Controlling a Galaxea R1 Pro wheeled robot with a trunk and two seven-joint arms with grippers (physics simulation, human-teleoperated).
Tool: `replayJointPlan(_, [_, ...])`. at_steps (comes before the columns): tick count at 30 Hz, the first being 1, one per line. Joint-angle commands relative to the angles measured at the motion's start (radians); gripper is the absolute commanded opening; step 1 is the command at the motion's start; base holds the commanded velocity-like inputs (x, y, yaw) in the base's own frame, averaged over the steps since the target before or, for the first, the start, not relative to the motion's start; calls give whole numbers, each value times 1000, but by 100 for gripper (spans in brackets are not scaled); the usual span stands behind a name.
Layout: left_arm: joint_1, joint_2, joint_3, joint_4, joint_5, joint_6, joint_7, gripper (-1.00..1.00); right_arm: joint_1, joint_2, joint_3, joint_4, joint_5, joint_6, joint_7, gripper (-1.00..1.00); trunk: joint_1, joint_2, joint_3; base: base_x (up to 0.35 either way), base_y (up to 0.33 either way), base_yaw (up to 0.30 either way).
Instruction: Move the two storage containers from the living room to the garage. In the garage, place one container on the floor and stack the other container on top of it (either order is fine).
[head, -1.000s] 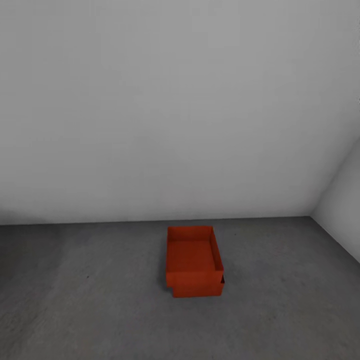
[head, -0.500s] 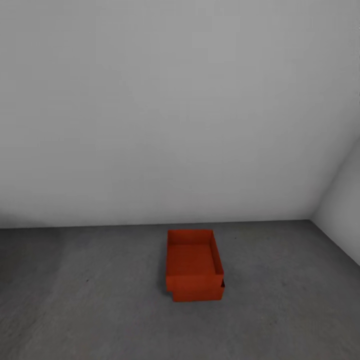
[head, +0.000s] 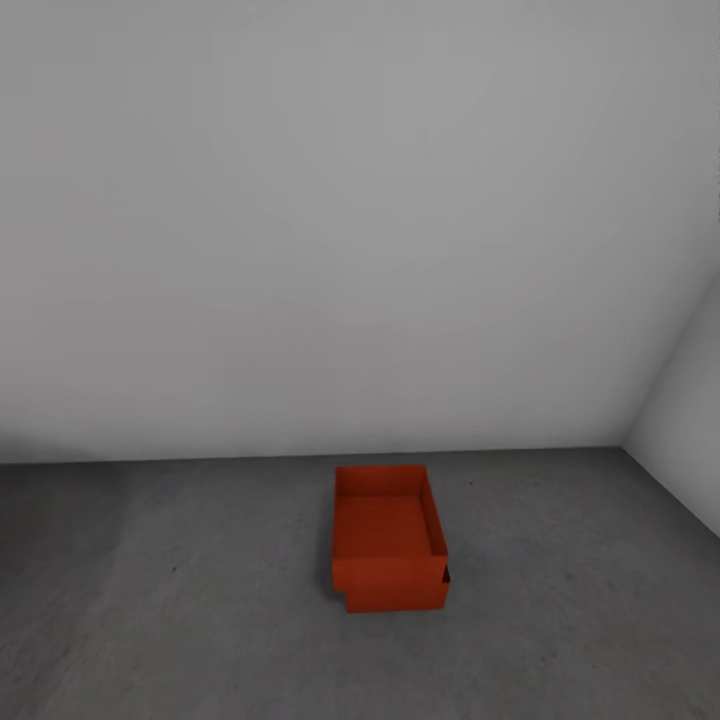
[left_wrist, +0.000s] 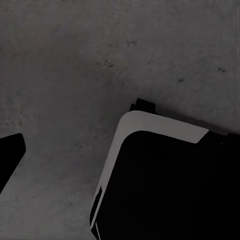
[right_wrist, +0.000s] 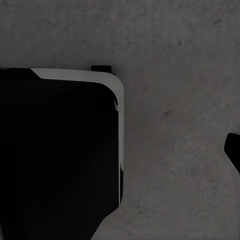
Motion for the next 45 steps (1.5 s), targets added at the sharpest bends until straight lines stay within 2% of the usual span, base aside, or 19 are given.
replayJointPlan(1, [-1, 0, -1, 1, 4, -3, 2, 100, -1, 1, 8, 3, -7, -5, 0, 100, 0, -1, 0, 0, 0, 0])
replayJointPlan(45, [-1, 0, -1, 1, 4, -3, 2, 100, -1, 1, 8, 3, -7, -5, -1, 100, 0, -1, 72, 0, 0, 0])
